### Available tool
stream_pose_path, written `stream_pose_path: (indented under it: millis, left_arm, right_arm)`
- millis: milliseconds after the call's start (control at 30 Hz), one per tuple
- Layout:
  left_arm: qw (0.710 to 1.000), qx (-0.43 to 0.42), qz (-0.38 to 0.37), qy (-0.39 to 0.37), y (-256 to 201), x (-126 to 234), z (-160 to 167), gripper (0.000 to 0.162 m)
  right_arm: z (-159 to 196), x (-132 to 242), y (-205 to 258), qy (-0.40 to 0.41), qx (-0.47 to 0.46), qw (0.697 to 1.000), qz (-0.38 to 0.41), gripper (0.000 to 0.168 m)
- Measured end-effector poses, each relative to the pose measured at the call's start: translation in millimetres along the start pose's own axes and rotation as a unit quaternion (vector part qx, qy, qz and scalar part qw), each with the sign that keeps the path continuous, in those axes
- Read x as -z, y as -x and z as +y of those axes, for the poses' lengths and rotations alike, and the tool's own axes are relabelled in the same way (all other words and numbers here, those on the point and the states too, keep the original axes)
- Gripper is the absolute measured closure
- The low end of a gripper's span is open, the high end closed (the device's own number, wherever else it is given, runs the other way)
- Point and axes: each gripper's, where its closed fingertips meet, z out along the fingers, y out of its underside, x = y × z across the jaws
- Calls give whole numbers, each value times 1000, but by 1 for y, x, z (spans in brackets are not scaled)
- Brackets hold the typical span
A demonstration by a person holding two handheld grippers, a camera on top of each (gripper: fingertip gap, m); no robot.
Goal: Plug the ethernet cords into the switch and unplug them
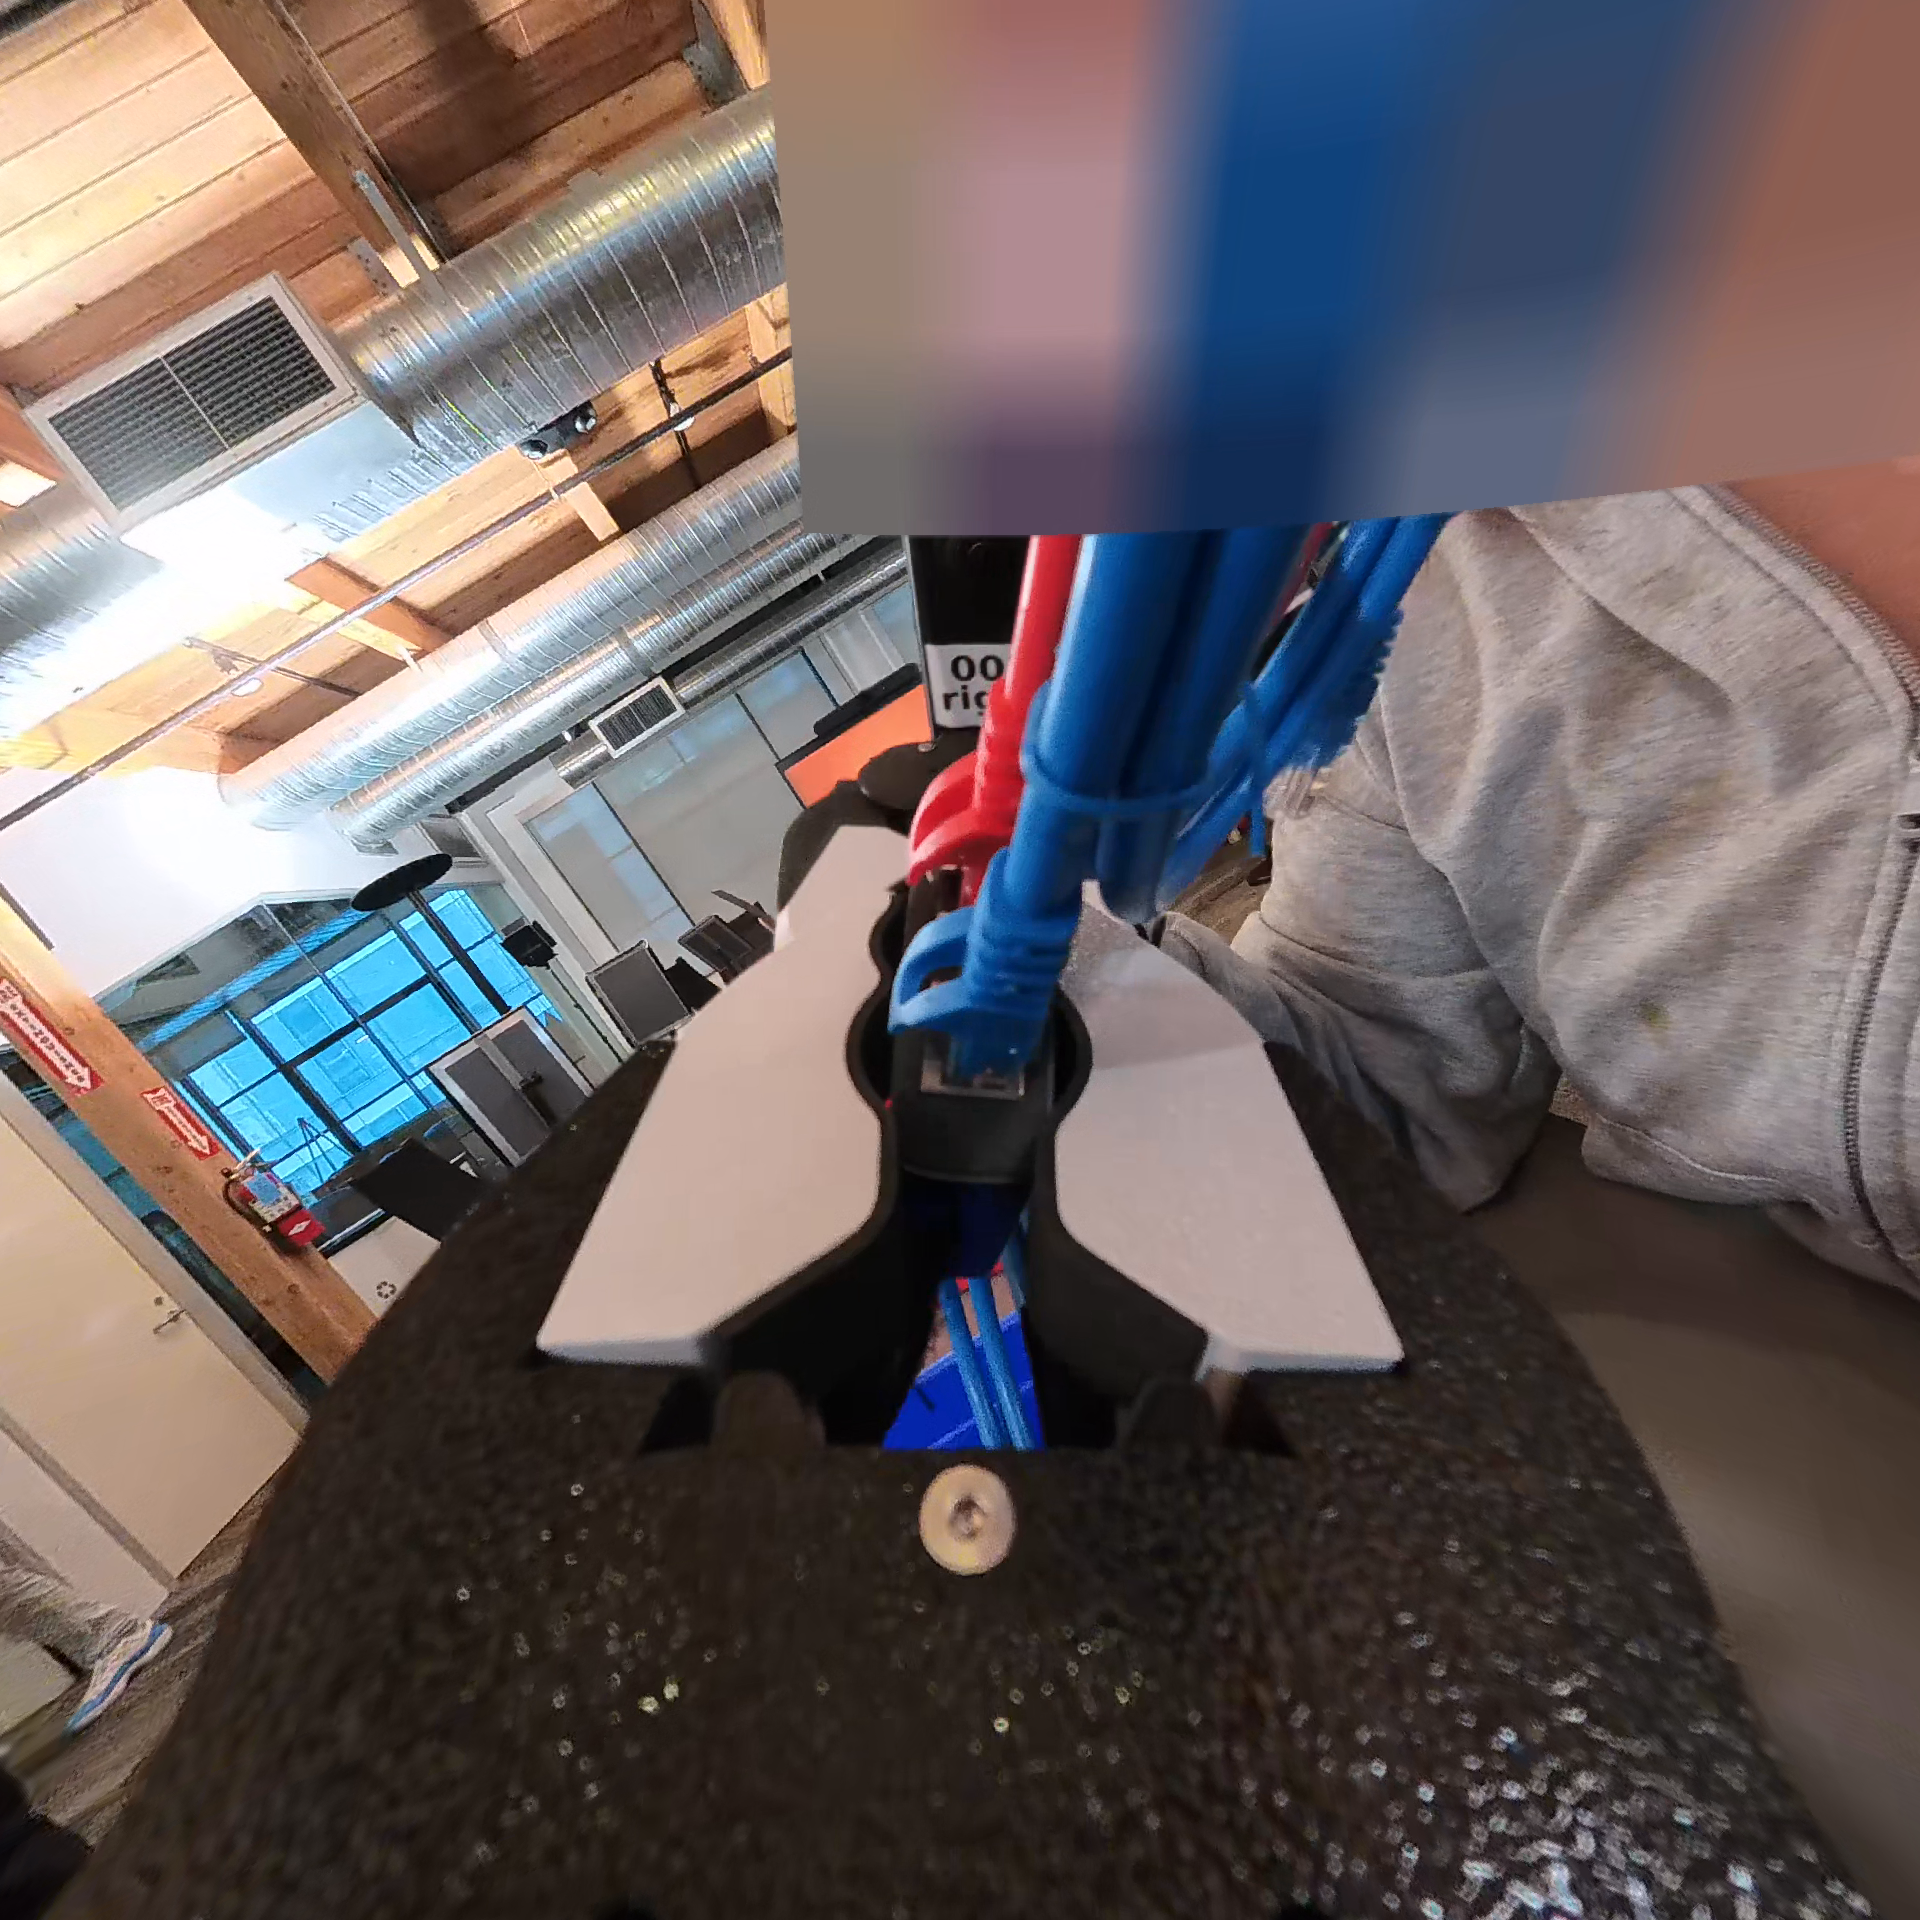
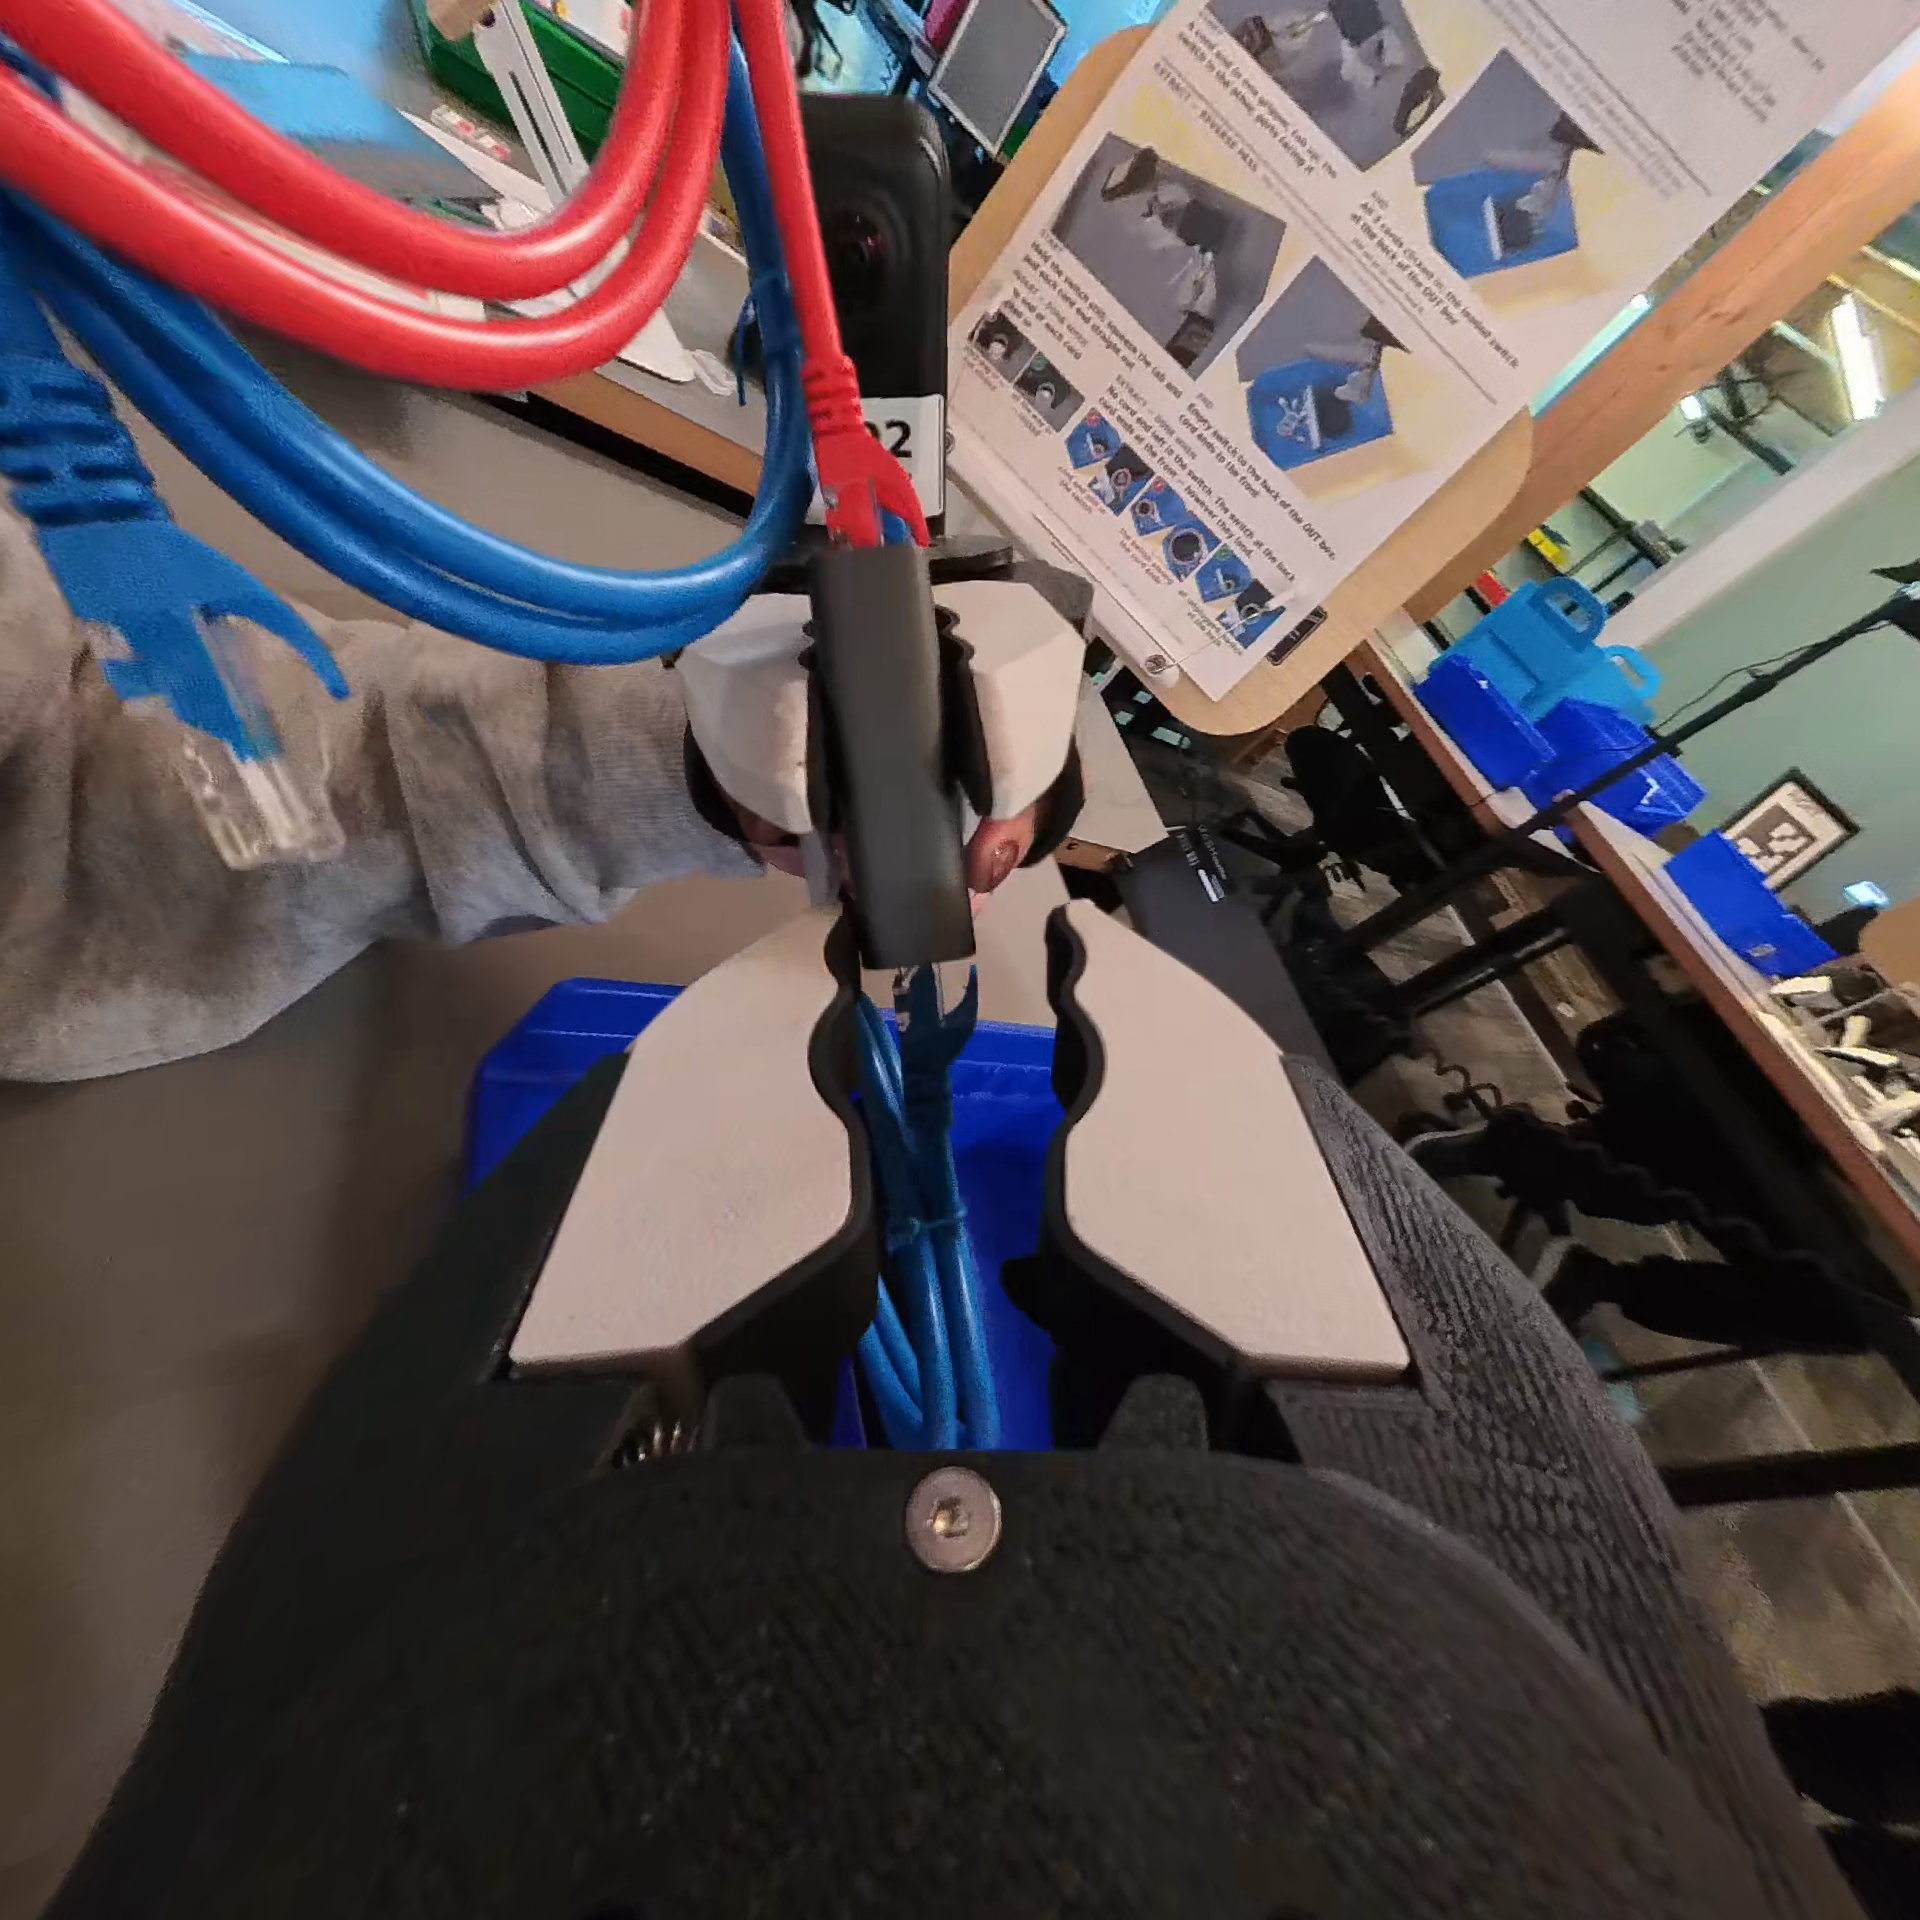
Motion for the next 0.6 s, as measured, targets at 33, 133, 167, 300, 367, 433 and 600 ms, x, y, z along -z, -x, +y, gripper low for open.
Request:
stream_pose_path:
  millis: [33, 133, 167, 300, 367, 433, 600]
  left_arm:
    - [1000, -1, 1, 1, 0, 0, 0, 139]
    - [1000, -2, 1, 0, -1, -1, -1, 139]
    - [1000, -2, 2, -6, -1, -1, -4, 140]
    - [1000, -11, 14, -3, -6, -4, -8, 139]
    - [1000, -20, 12, 13, -7, -7, -5, 139]
    - [999, -27, 7, 18, -6, -7, -4, 140]
    - [999, -27, 16, 13, -9, -6, -8, 140]
  right_arm:
    - [2, -2, 1, 3, 0, 1000, -4, 136]
    - [7, -7, 5, 17, 8, 1000, -8, 145]
    - [9, -9, 5, 24, 12, 1000, -4, 144]
    - [17, -15, 1, 46, 19, 999, 14, 139]
    - [18, -16, 1, 56, 37, 997, 24, 141]
    - [20, -16, 1, 65, 56, 996, 36, 150]
    - [17, -16, 1, 82, 105, 989, 65, 156]
